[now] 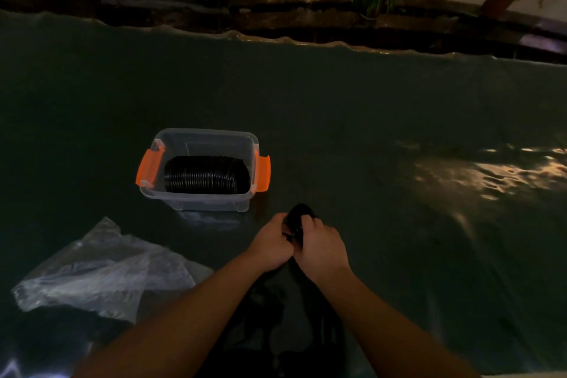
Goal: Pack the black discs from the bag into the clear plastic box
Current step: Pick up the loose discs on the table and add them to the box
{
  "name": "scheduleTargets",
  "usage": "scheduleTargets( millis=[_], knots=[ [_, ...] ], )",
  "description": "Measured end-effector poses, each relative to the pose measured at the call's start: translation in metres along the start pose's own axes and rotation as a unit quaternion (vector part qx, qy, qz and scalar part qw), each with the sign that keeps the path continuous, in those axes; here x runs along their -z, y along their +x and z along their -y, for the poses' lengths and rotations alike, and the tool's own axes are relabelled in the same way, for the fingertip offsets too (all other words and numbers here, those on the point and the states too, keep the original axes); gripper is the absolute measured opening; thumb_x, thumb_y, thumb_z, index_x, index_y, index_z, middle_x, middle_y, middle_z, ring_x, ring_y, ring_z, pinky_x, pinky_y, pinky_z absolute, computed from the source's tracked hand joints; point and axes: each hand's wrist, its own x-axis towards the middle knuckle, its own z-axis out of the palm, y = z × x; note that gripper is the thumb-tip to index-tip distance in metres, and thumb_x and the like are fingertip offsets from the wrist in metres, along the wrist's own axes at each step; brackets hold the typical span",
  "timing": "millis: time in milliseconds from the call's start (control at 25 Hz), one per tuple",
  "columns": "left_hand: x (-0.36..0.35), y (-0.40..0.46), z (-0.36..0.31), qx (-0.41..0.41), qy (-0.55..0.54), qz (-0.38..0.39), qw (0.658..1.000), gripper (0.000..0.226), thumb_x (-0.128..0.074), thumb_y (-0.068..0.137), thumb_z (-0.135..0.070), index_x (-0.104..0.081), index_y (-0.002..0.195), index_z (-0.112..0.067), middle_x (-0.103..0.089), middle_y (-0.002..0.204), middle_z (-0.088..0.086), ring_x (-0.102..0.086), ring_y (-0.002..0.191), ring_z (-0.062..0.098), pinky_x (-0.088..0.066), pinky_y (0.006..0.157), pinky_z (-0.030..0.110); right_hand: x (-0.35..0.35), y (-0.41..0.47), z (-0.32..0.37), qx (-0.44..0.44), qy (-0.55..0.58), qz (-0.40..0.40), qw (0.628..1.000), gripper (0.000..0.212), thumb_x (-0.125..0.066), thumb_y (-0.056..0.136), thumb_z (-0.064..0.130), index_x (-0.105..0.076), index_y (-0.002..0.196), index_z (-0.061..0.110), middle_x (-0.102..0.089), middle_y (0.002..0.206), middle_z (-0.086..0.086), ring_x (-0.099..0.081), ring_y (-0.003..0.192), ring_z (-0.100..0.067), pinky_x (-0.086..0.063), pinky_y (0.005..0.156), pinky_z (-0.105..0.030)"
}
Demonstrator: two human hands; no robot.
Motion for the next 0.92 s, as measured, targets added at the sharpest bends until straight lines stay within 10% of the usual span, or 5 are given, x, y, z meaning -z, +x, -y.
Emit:
scheduleTargets(
  millis=[400,680,920],
  knots=[
    [0.054,-0.07,-0.042,-0.106,0.015,-0.014,0.994,0.036,-0.064,0.085,-0.007,-0.06,0.11,-0.032,-0.066,0.1,-0.006,-0.066,0.093,0.009,-0.053,0.083,0.021,0.062,-0.005,0.012,-0.081,0.198,-0.055,0.975,0.026,-0.07,0.085,0.033,-0.057,0.104,0.022,-0.065,0.081,0.002,-0.064,0.073,-0.021,-0.05,0.06,-0.034],
    [0.187,-0.054,-0.042,-0.157,0.212,-0.176,0.948,0.024,-0.069,0.09,-0.028,-0.062,0.113,-0.033,-0.064,0.097,-0.018,-0.062,0.088,-0.002,-0.051,0.08,0.022,0.111,0.011,0.073,-0.071,0.312,-0.133,0.938,0.011,-0.071,0.087,0.034,-0.061,0.09,0.032,-0.065,0.074,0.009,-0.062,0.068,0.0,-0.039,0.051,-0.018],
    [0.21,0.017,-0.053,-0.214,0.42,-0.047,0.881,0.061,-0.071,0.072,-0.061,-0.056,0.124,-0.031,-0.056,0.127,-0.003,-0.048,0.119,0.018,-0.045,0.102,0.047,0.121,0.026,0.126,-0.087,0.378,-0.152,0.909,0.006,-0.071,0.088,0.033,-0.066,0.091,0.03,-0.069,0.078,0.008,-0.064,0.073,0.0,-0.045,0.052,-0.013]
  ],
)
